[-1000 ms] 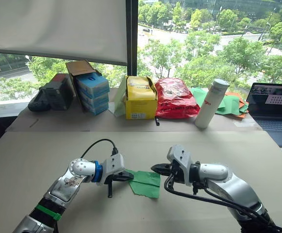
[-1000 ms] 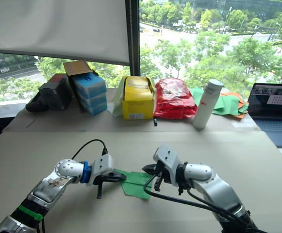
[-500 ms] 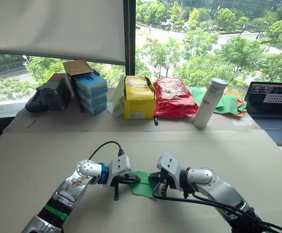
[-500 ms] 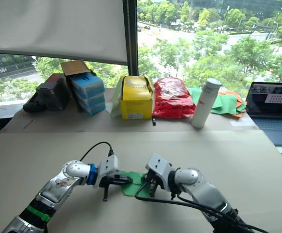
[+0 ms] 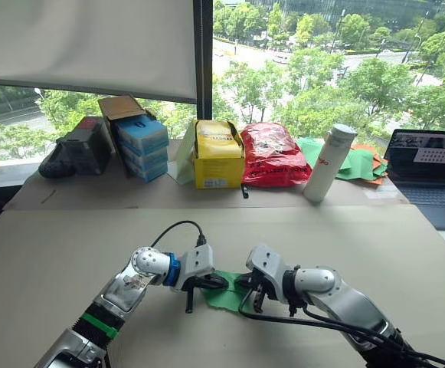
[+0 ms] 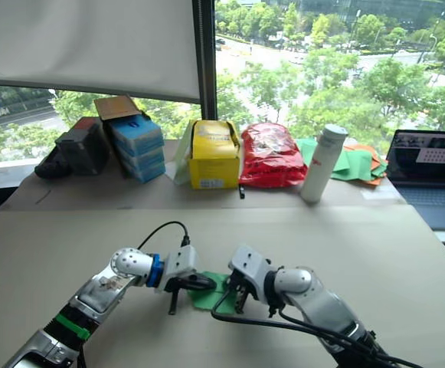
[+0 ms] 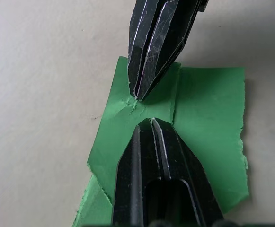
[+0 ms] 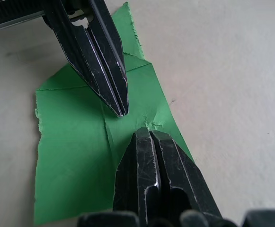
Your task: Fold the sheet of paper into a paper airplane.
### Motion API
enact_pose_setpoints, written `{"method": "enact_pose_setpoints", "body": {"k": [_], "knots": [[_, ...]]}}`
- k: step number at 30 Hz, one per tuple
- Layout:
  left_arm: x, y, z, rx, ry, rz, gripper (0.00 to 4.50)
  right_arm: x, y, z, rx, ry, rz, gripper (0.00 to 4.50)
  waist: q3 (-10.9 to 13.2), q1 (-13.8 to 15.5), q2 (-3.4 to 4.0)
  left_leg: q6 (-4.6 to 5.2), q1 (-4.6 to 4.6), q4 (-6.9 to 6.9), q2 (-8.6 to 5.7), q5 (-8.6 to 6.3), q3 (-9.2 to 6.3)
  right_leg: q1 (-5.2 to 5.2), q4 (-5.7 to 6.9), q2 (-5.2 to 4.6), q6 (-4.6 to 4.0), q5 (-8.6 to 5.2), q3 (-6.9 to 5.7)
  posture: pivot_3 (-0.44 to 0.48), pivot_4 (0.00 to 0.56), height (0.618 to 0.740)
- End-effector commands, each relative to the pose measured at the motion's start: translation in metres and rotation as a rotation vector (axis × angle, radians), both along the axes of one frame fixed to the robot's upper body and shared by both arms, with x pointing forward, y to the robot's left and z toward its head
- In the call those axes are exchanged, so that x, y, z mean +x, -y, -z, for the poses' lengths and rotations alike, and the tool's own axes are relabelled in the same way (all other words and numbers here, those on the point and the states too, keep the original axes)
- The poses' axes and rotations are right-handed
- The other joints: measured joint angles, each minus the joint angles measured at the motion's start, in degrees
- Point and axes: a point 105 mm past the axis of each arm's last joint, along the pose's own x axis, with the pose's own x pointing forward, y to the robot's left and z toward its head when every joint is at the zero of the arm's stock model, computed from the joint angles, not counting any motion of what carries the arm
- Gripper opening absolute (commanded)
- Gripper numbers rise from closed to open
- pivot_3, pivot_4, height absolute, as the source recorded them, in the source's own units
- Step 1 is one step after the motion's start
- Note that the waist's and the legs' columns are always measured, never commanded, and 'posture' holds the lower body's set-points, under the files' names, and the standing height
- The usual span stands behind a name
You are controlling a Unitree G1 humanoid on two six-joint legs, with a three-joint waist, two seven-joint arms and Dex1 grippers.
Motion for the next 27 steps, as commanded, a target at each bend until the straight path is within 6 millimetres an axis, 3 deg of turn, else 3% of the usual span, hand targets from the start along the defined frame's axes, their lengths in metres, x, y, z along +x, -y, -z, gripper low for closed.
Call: {"method": "enact_pose_setpoints", "body": {"k": [1, 14, 22, 27], "knots": [[-0.008, -0.024, 0.026, 0.102, -0.08, -0.048, 0.0, -0.005, 0.01, 0.022, -0.062, -0.093, 0.035, 0.02, 0.0, -0.1, -0.01, 0.0, 0.01, 0.0, 0.01, 0.0, 0.0, 0.0, 0.0, -0.03, 0.0, 0.0, 0.0, 0.0, 0.15, 0.74], [-0.014, -0.076, 0.038, 0.188, -0.107, -0.181, 0.0, -0.004, 0.01, 0.02, -0.064, -0.088, 0.023, 0.02, -0.2, -0.4, 0.25, -0.12, 0.16, -0.09, 0.15, -0.01, 0.0, 0.02, 0.02, -0.07, -0.12, -0.05, 0.05, 0.0, 0.15, 0.74], [-0.015, -0.091, 0.037, 0.202, -0.107, -0.228, 0.0, -0.003, 0.009, 0.019, -0.06, -0.084, 0.018, 0.02, -0.3, -0.5, 0.42, -0.12, 0.18, -0.15, 0.15, -0.02, 0.0, 0.03, 0.02, -0.1, -0.13, -0.06, 0.06, 0.0, 0.15, 0.74], [-0.008, -0.09, 0.025, 0.157, -0.077, -0.252, 0.0, -0.002, 0.0, 0.009, -0.011, -0.052, 0.003, 0.02, -0.4, -0.5, 0.46, -0.13, 0.19, -0.16, 0.14, -0.02, 0.0, 0.03, 0.01, -0.13, -0.14, -0.06, 0.06, 0.0, 0.15, 0.74]]}}
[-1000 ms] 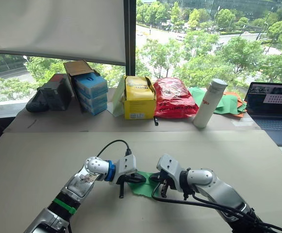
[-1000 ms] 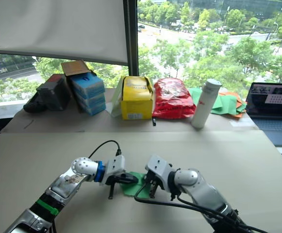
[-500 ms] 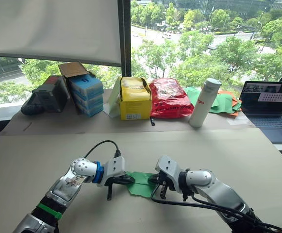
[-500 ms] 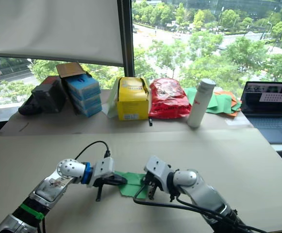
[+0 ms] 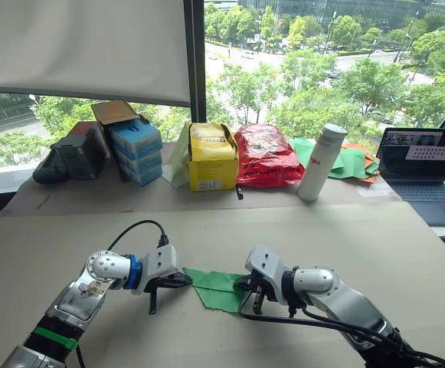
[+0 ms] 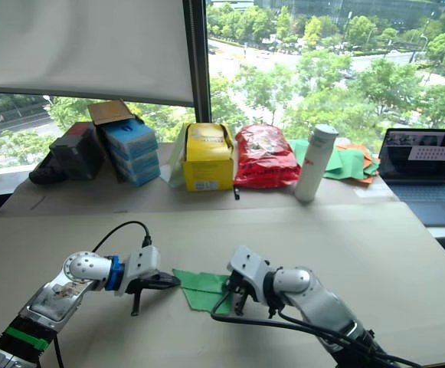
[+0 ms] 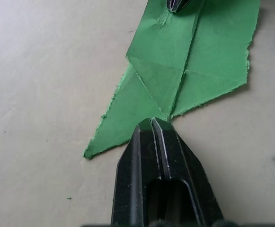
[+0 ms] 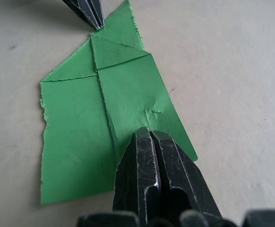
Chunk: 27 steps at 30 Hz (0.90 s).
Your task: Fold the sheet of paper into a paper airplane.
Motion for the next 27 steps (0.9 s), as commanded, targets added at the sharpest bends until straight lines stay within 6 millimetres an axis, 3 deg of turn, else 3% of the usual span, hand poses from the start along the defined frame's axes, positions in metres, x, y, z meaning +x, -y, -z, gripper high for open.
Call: {"method": "enact_pose_setpoints", "body": {"k": [1, 4, 9, 12, 14, 16, 19, 27], "knots": [[-0.003, -0.02, 0.021, 0.057, -0.091, -0.096, 0.0, 0.0, -0.001, 0.003, 0.008, -0.023, 0.015, 0.02, 0.0, -0.1, 0.0, 0.0, 0.0, -0.01, 0.0, 0.0, 0.0, -0.01, 0.0, 0.0, 0.0, 0.0, 0.0, 0.0, 0.15, 0.74], [-0.003, -0.013, 0.005, -0.015, -0.067, -0.101, 0.0, 0.001, -0.007, -0.014, 0.079, 0.017, 0.011, 0.02, 0.0, -0.2, 0.0, -0.04, -0.05, -0.04, 0.0, 0.02, 0.0, -0.07, 0.02, 0.0, -0.01, 0.0, 0.02, 0.0, 0.15, 0.74], [-0.007, -0.005, -0.045, -0.227, -0.033, -0.154, 0.0, 0.005, -0.01, -0.054, 0.241, 0.091, 0.028, 0.02, 0.3, -0.6, -0.12, -0.51, -0.67, -0.03, -0.04, 0.32, 0.0, -0.43, 0.12, -0.02, -0.01, 0.02, 0.08, 0.0, 0.15, 0.74], [-0.018, -0.003, -0.065, -0.359, -0.101, -0.173, 0.0, -0.003, -0.01, -0.075, 0.356, 0.063, 0.011, 0.97, 0.4, -0.4, -0.17, -0.56, -0.82, -0.03, -0.04, 0.35, -0.06, -0.47, 0.06, 0.07, -0.01, 0.03, -0.02, 0.0, 0.15, 0.74], [-0.022, -0.005, -0.065, -0.368, -0.128, -0.181, 0.0, -0.002, -0.008, -0.08, 0.378, 0.054, 0.022, 1.58, 0.4, -0.4, -0.16, -0.54, -0.83, -0.03, -0.06, 0.34, -0.06, -0.45, 0.01, 0.14, 0.0, 0.03, -0.08, 0.0, 0.15, 0.74], [-0.023, -0.005, -0.064, -0.361, -0.136, -0.189, 0.0, 0.001, -0.006, -0.082, 0.384, 0.047, 0.039, 2.28, 0.5, -0.4, -0.17, -0.5, -0.73, -0.03, -0.12, 0.32, -0.04, -0.36, -0.02, 0.26, 0.03, 0.02, -0.1, 0.0, 0.15, 0.74], [-0.022, -0.005, -0.057, -0.347, -0.138, -0.195, 0.0, 0.009, -0.001, -0.063, 0.272, -0.006, 0.014, 3.31, 0.6, -0.4, -0.19, -0.49, -0.73, -0.03, -0.18, 0.32, -0.01, -0.34, -0.03, 0.33, 0.07, 0.05, -0.07, 0.0, 0.15, 0.74], [-0.02, 0.001, -0.055, -0.346, -0.127, -0.187, 0.0, 0.009, 0.004, -0.038, 0.18, -0.1, -0.093, 3.31, 0.9, -0.3, -0.32, -0.57, -0.75, -0.02, -0.14, 0.39, 0.01, -0.36, 0.0, 0.6, 0.04, 0.05, 0.04, 0.0, 0.15, 0.74]]}}
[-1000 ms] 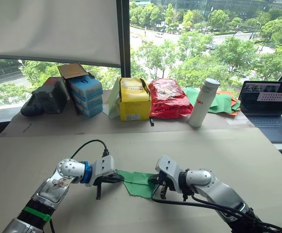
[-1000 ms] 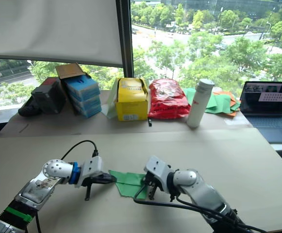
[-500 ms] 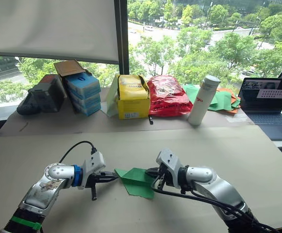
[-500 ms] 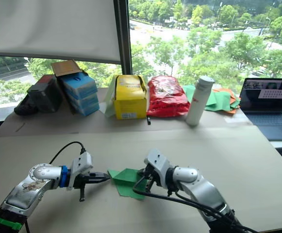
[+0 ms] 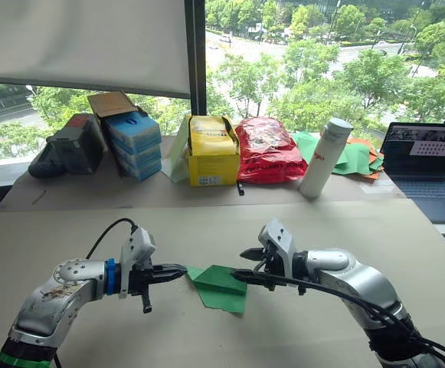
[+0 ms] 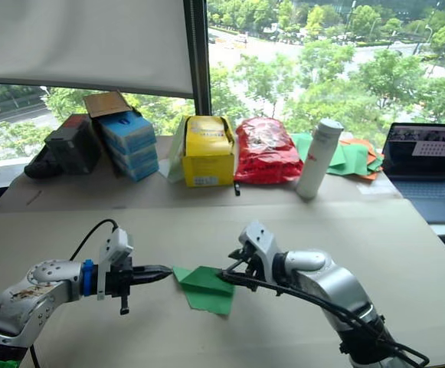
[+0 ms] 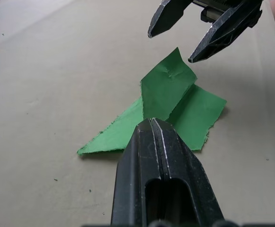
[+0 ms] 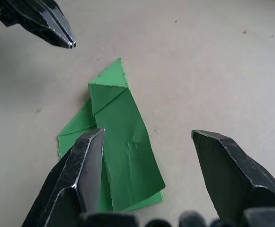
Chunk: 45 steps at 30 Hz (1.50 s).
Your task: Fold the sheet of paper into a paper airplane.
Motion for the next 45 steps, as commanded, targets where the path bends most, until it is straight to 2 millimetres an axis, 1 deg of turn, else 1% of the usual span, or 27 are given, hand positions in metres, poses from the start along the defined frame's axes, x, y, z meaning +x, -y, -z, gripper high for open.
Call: {"method": "enact_pose_setpoints", "body": {"k": [1, 3, 5, 8, 10, 11, 12, 13, 15, 18, 21, 22, 24, 26, 28, 29, 30, 31, 33, 35, 38, 41, 45], "knots": [[0.002, 0.003, -0.007, -0.003, 0.044, 0.009, 0.0, -0.002, -0.005, -0.007, 0.029, 0.017, -0.076, 3.31, 0.1, 0.0, -0.05, 0.0, -0.01, 0.0, 0.0, 0.0, 0.01, 0.0, 0.0, 0.0, 0.0, 0.0, 0.0, 0.0, 0.15, 0.74], [0.002, 0.003, -0.007, -0.001, 0.045, 0.008, 0.0, -0.002, -0.006, -0.004, 0.033, 0.01, -0.083, 3.31, 0.1, 0.0, -0.06, 0.0, -0.01, 0.0, 0.01, 0.0, 0.01, 0.01, 0.0, 0.0, 0.0, 0.0, 0.01, 0.0, 0.15, 0.74], [0.001, 0.003, -0.006, 0.0, 0.046, 0.008, 0.0, -0.001, -0.005, 0.005, -0.011, 0.013, -0.075, 3.31, 0.1, 0.0, -0.07, 0.0, 0.0, 0.0, 0.02, 0.0, 0.01, 0.01, 0.0, 0.0, 0.0, 0.0, 0.01, 0.0, 0.15, 0.74], [0.0, 0.005, -0.008, -0.002, 0.053, 0.007, 0.0, -0.003, -0.009, 0.006, 0.006, 0.013, -0.085, 2.57, 0.1, 0.0, -0.09, 0.0, 0.0, 0.0, 0.02, 0.0, 0.01, 0.01, 0.01, 0.0, 0.0, 0.0, 0.01, 0.0, 0.15, 0.74], [0.0, 0.006, -0.01, -0.01, 0.056, 0.005, 0.0, -0.004, -0.011, 0.005, 0.018, 0.013, -0.087, 1.84, 0.1, 0.1, -0.09, -0.01, 0.0, 0.0, 0.02, 0.01, 0.0, 0.0, 0.01, -0.01, 0.0, 0.0, 0.01, 0.0, 0.15, 0.74], [0.0, 0.006, -0.01, -0.01, 0.056, 0.004, 0.0, -0.004, -0.011, 0.005, 0.017, 0.015, -0.088, 1.4, 0.1, 0.1, -0.09, -0.01, 0.01, 0.01, 0.02, 0.01, 0.0, 0.02, 0.01, -0.01, 0.0, 0.0, 0.01, 0.0, 0.15, 0.74], [0.0, 0.006, -0.009, -0.009, 0.055, 0.004, 0.0, -0.005, -0.011, 0.005, 0.015, 0.017, -0.09, 1.15, 0.1, 0.1, -0.09, -0.01, 0.0, 0.01, 0.01, 0.01, 0.0, 0.02, 0.01, -0.01, 0.01, 0.0, 0.01, 0.0, 0.15, 0.74], [0.0, 0.006, -0.009, -0.008, 0.054, 0.003, 0.0, -0.005, -0.012, 0.006, 0.013, 0.02, -0.091, 0.69, 0.1, 0.1, -0.09, -0.01, 0.01, 0.01, 0.01, 0.01, 0.0, 0.02, 0.01, -0.02, 0.01, 0.01, 0.01, 0.0, 0.15, 0.74], [0.001, 0.005, -0.008, -0.005, 0.055, 0.001, 0.0, -0.007, -0.012, 0.005, 0.013, 0.028, -0.095, 0.08, 0.1, 0.1, -0.09, -0.01, 0.01, 0.01, 0.01, 0.01, 0.0, 0.02, 0.01, -0.01, 0.01, 0.0, 0.01, 0.0, 0.15, 0.74], [0.003, 0.005, -0.009, -0.009, 0.056, -0.002, 0.0, -0.009, -0.012, 0.002, 0.009, 0.053, -0.107, 0.03, 0.1, 0.1, -0.09, -0.02, 0.01, 0.01, 0.02, 0.01, 0.0, 0.02, 0.02, -0.01, 0.01, 0.0, 0.01, 0.0, 0.15, 0.74], [0.008, 0.004, -0.009, -0.011, 0.061, -0.013, 0.0, -0.009, -0.013, -0.011, 0.029, 0.139, -0.118, 0.03, 0.1, 0.2, -0.09, -0.04, 0.02, 0.01, 0.02, 0.02, 0.0, 0.02, 0.02, -0.01, 0.01, 0.01, 0.01, 0.0, 0.15, 0.74], [0.01, 0.004, -0.01, -0.013, 0.067, -0.021, 0.0, -0.009, -0.013, -0.017, 0.033, 0.193, -0.124, 0.03, 0.1, 0.2, -0.09, -0.04, 0.02, 0.01, 0.01, 0.03, 0.0, 0.02, 0.03, 0.0, 0.01, 0.0, 0.01, 0.0, 0.15, 0.74], [0.017, 0.004, -0.015, -0.037, 0.076, -0.043, 0.0, -0.003, -0.011, -0.037, 0.033, 0.385, -0.114, 0.03, 0.1, 0.4, -0.1, -0.06, 0.02, 0.02, 0.0, 0.03, 0.01, 0.02, 0.04, 0.0, 0.01, 0.0, 0.0, 0.0, 0.15, 0.74], [0.025, 0.002, -0.024, -0.072, 0.092, -0.071, 0.0, -0.006, -0.01, -0.056, 0.003, 0.601, -0.143, 0.03, 0.1, 0.5, -0.11, -0.06, 0.01, 0.05, -0.03, 0.04, 0.01, 0.02, 0.05, 0.03, 0.01, 0.01, -0.02, 0.0, 0.15, 0.74], [0.029, 0.0, -0.032, -0.11, 0.098, -0.091, 0.0, -0.011, -0.01, -0.063, -0.058, 0.774, -0.172, 0.03, 0.1, 0.6, -0.12, -0.06, 0.01, 0.07, -0.06, 0.04, 0.01, 0.02, 0.06, 0.03, 0.02, 0.0, -0.02, 0.0, 0.15, 0.74], [0.031, 0.0, -0.036, -0.127, 0.101, -0.097, 0.0, -0.013, -0.01, -0.061, -0.114, 0.875, -0.19, 0.03, 0.2, 0.5, -0.14, -0.06, 0.02, 0.07, -0.07, 0.04, 0.01, 0.02, 0.06, 0.03, 0.03, 0.0, -0.03, 0.0, 0.15, 0.74], [0.032, 0.0, -0.039, -0.139, 0.101, -0.099, 0.0, -0.016, -0.01, -0.055, -0.159, 0.944, -0.209, 0.03, 0.2, 0.6, -0.17, -0.07, 0.03, 0.09, -0.06, 0.04, 0.02, 0.04, 0.06, 0.06, 0.04, 0.0, -0.03, 0.0, 0.15, 0.74], [0.032, 0.0, -0.041, -0.147, 0.101, -0.1, 0.0, -0.019, -0.01, -0.048, -0.19, 0.987, -0.23, 0.03, 0.2, 0.5, -0.19, -0.09, 0.03, 0.1, -0.06, 0.05, 0.02, 0.04, 0.06, 0.07, 0.05, -0.01, -0.03, 0.0, 0.15, 0.74], [0.032, 0.0, -0.043, -0.152, 0.099, -0.1, 0.0, -0.02, -0.008, -0.033, -0.27, 1.064, -0.236, 0.03, 0.2, 0.4, -0.19, -0.15, 0.06, 0.11, -0.05, 0.09, 0.05, 0.05, 0.07, 0.08, 0.06, -0.02, -0.02, 0.0, 0.15, 0.74], [0.033, 0.001, -0.044, -0.151, 0.098, -0.098, 0.0, -0.018, -0.005, -0.02, -0.371, 1.168, -0.279, 0.03, 0.2, 0.2, -0.2, -0.24, 0.06, 0.11, -0.04, 0.15, 0.09, 0.05, 0.1, 0.11, 0.06, -0.03, 0.0, 0.0, 0.15, 0.74], [0.033, 0.001, -0.044, -0.15, 0.095, -0.095, 0.0, -0.021, -0.007, -0.009, -0.414, 1.219, -0.34, 0.03, 0.2, -0.1, -0.21, -0.34, 0.1, 0.17, -0.01, 0.22, 0.12, 0.08, 0.16, 0.14, 0.06, -0.03, 0.03, 0.0, 0.15, 0.74], [0.033, 0.003, -0.043, -0.146, 0.094, -0.091, 0.0, -0.028, -0.013, -0.004, -0.398, 1.234, -0.391, 0.03, 0.2, -0.2, -0.21, -0.44, 0.15, 0.17, 0.11, 0.28, 0.11, 0.1, 0.2, 0.24, -0.01, -0.06, 0.03, 0.0, 0.15, 0.74], [0.032, 0.004, -0.042, -0.138, 0.089, -0.083, 0.0, -0.037, -0.019, 0.002, -0.37, 1.21, -0.437, 0.03, 0.2, -0.3, -0.22, -0.48, 0.17, 0.17, 0.14, 0.31, 0.1, 0.11, 0.25, 0.27, -0.07, -0.1, 0.02, 0.0, 0.15, 0.74]]}}
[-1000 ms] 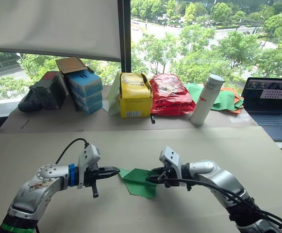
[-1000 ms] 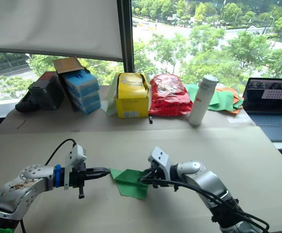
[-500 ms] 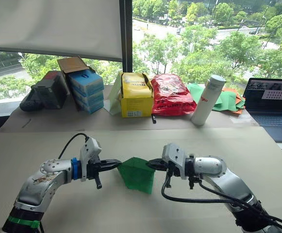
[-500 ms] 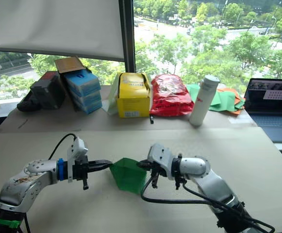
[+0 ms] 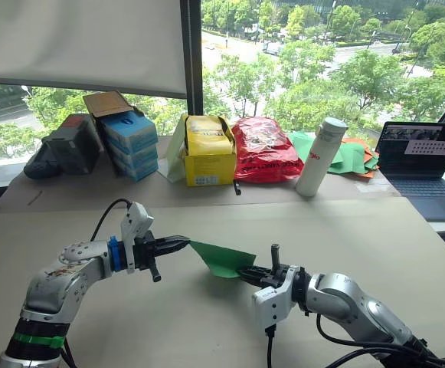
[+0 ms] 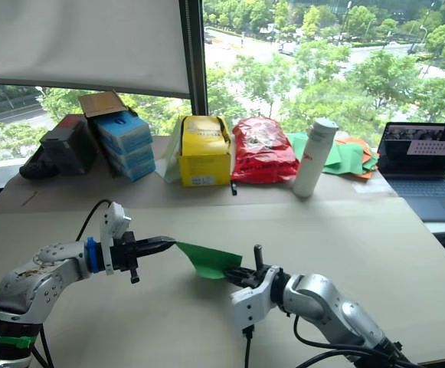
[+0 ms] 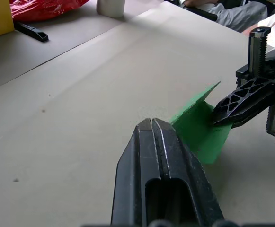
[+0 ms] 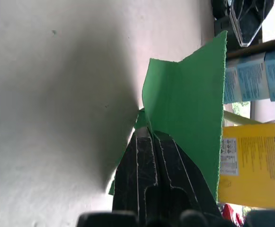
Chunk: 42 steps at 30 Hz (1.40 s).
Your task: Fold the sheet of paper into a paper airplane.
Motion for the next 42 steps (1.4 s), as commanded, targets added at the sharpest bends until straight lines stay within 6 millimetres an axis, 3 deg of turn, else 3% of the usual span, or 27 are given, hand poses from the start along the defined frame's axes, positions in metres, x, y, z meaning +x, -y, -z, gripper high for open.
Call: {"method": "enact_pose_setpoints", "body": {"k": [1, 4, 12, 18, 22, 25, 28, 33, 37, 40, 42], "knots": [[-0.001, 0.002, -0.007, 0.002, 0.021, 0.016, 0.0, -0.01, -0.007, -0.002, 0.004, 0.007, -0.062, 0.03, 0.0, 0.0, 0.0, 0.0, 0.01, 0.0, -0.01, 0.0, 0.0, 0.01, 0.0, -0.01, 0.0, 0.0, 0.01, 0.0, 0.15, 0.74], [-0.001, 0.003, -0.004, 0.009, 0.016, 0.019, 0.0, -0.014, -0.007, 0.006, -0.024, -0.021, -0.086, 0.87, 0.0, 0.0, -0.01, 0.01, 0.0, 0.01, -0.02, 0.0, 0.0, 0.01, -0.01, -0.02, 0.0, 0.0, 0.01, 0.0, 0.15, 0.74], [-0.001, 0.004, -0.001, 0.025, 0.014, 0.026, 0.0, -0.024, -0.007, 0.008, 0.003, -0.17, -0.12, 3.65, 0.0, 0.0, -0.01, 0.01, 0.03, 0.01, -0.01, 0.0, -0.01, 0.04, 0.0, -0.01, -0.01, 0.01, 0.02, 0.0, 0.15, 0.74], [-0.003, 0.01, -0.001, 0.034, 0.014, 0.044, 0.0, -0.028, -0.009, -0.025, 0.125, -0.294, -0.128, 3.65, 0.0, 0.3, -0.02, 0.04, 0.02, 0.03, -0.01, -0.01, -0.04, 0.05, 0.02, -0.04, -0.02, 0.02, 0.03, 0.0, 0.15, 0.74], [-0.004, 0.018, 0.0, 0.041, 0.017, 0.079, 0.0, -0.004, -0.009, -0.05, 0.315, -0.448, 0.008, 3.65, 0.0, 0.4, -0.03, 0.05, 0.02, 0.05, 0.01, -0.01, -0.05, 0.01, 0.1, -0.03, -0.05, 0.03, 0.05, 0.0, 0.15, 0.74], [-0.004, 0.023, -0.002, 0.042, 0.026, 0.097, 0.0, 0.001, -0.005, -0.044, 0.336, -0.567, 0.082, 2.87, 0.0, 0.6, -0.03, 0.08, 0.01, 0.06, -0.01, -0.03, -0.05, -0.03, 0.18, -0.06, -0.09, 0.02, 0.06, 0.0, 0.15, 0.74], [-0.001, 0.027, -0.004, 0.041, 0.036, 0.105, 0.0, -0.005, -0.008, -0.035, 0.359, -0.724, 0.116, 1.77, 0.0, 1.1, -0.03, 0.19, -0.02, 0.07, -0.07, -0.09, -0.06, -0.05, 0.22, -0.14, -0.08, 0.02, 0.03, 0.0, 0.15, 0.74], [0.004, 0.033, -0.006, 0.044, 0.052, 0.118, 0.0, -0.009, -0.001, 0.001, 0.287, -0.873, 0.251, 0.03, 0.0, 1.0, -0.04, 0.26, -0.07, 0.15, -0.1, -0.13, -0.06, -0.06, 0.4, -0.15, -0.07, 0.02, 0.03, 0.0, 0.15, 0.74], [0.005, 0.04, -0.003, 0.059, 0.054, 0.147, 0.0, -0.008, 0.008, 0.025, 0.234, -0.95, 0.368, 0.03, 0.0, 0.9, -0.04, 0.26, -0.07, 0.14, -0.11, -0.12, -0.04, -0.09, 0.4, -0.12, -0.07, 0.02, 0.04, 0.0, 0.15, 0.74], [0.01, 0.044, 0.01, 0.142, 0.064, 0.157, 0.0, -0.012, 0.014, 0.046, 0.168, -1.005, 0.434, 0.03, 0.0, 0.9, -0.07, 0.26, 0.0, 0.15, -0.11, -0.12, -0.03, -0.03, 0.37, -0.11, -0.07, 0.01, 0.04, 0.0, 0.15, 0.74], [0.016, 0.045, 0.016, 0.178, 0.077, 0.147, 0.0, -0.011, 0.014, 0.047, 0.194, -1.029, 0.464, 0.03, 0.0, 0.9, -0.09, 0.26, 0.07, 0.15, -0.11, -0.12, -0.02, 0.03, 0.37, -0.11, -0.07, 0.01, 0.06, 0.0, 0.15, 0.74]]}}
